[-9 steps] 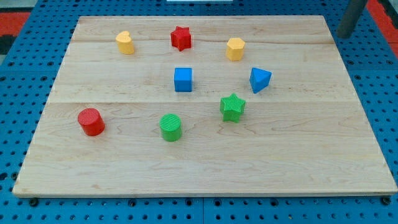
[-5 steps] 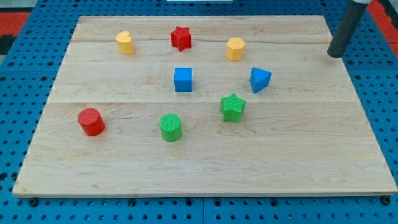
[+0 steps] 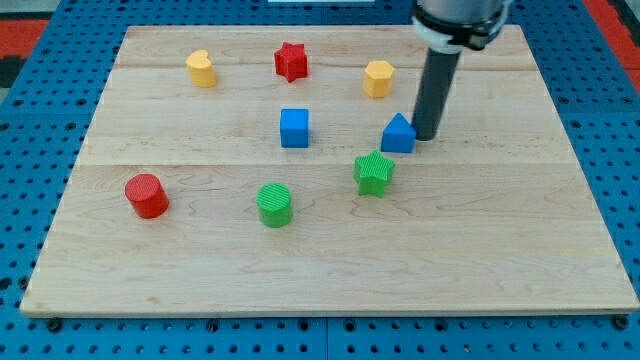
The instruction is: Push the blue cube towards top right
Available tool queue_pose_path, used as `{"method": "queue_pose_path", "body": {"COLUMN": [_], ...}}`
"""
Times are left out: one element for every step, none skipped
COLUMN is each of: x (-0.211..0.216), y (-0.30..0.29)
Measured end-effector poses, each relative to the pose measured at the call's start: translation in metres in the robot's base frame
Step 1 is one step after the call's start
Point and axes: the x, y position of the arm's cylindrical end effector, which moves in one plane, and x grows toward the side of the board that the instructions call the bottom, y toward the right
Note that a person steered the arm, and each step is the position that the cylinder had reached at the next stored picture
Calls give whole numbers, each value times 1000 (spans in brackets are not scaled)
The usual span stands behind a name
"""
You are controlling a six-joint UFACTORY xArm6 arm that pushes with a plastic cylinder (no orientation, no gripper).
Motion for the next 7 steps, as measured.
{"method": "queue_pose_path", "body": {"x": [-18,16,34,81,84,42,9], "y": [-23,-19,4,12,-37,-61,-32]}}
